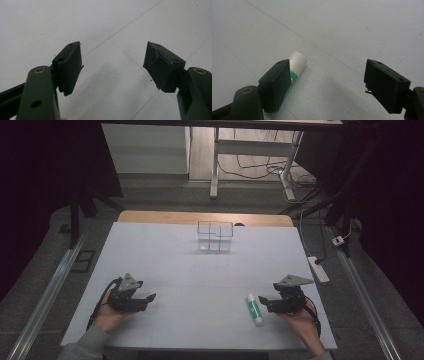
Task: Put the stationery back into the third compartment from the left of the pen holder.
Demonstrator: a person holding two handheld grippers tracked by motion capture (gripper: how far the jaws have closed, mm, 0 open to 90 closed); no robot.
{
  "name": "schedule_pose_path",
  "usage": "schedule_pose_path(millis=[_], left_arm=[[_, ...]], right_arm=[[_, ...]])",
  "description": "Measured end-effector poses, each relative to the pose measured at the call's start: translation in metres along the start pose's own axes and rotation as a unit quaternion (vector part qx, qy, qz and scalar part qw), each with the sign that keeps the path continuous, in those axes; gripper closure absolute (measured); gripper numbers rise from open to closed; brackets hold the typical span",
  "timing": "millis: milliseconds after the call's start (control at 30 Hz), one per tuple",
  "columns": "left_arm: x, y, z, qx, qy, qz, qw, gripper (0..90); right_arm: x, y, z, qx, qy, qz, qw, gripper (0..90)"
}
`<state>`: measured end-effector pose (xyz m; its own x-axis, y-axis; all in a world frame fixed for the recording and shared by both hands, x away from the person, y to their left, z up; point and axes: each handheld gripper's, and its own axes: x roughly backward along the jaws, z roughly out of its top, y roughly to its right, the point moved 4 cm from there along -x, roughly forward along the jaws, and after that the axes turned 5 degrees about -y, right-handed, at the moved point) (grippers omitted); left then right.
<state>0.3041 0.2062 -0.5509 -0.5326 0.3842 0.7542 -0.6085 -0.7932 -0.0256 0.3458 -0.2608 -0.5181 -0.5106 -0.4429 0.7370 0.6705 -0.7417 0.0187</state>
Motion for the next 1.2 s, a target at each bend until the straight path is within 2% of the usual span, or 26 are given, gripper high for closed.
schedule_pose_path(millis=[267, 367, 400, 500, 667, 967, 1200], left_arm=[[0.0, 0.0, 0.0, 0.0, 0.0, 0.002, 1.0, 30.2], [0.0, 0.0, 0.0, -0.002, -0.001, 0.004, 1.0, 30.1], [0.001, 0.001, 0.0, -0.004, -0.001, 0.008, 1.0, 30.1], [0.001, 0.001, 0.0, -0.003, -0.001, 0.009, 0.9999, 30.1], [0.0, 0.0, 0.0, -0.005, -0.004, 0.008, 0.9999, 30.1], [-0.002, 0.003, 0.0, -0.009, -0.007, 0.005, 0.9999, 30.1], [-0.001, 0.002, -0.001, -0.007, -0.008, 0.006, 0.9999, 30.1]], right_arm=[[-0.003, -0.009, 0.019, 0.0, -0.016, -0.005, 0.9999, 23.2], [-0.008, -0.013, 0.027, -0.002, -0.043, -0.01, 0.999, 23.5], [-0.008, -0.013, 0.027, -0.002, -0.043, -0.01, 0.999, 23.5], [-0.012, -0.015, 0.029, -0.019, -0.074, -0.016, 0.997, 23.4], [-0.018, -0.018, 0.03, -0.03, -0.107, -0.018, 0.9936, 23.4], [-0.032, -0.032, 0.034, -0.018, -0.136, -0.015, 0.9904, 24.7], [-0.039, -0.038, 0.028, -0.014, -0.169, -0.011, 0.9855, 28.2]])
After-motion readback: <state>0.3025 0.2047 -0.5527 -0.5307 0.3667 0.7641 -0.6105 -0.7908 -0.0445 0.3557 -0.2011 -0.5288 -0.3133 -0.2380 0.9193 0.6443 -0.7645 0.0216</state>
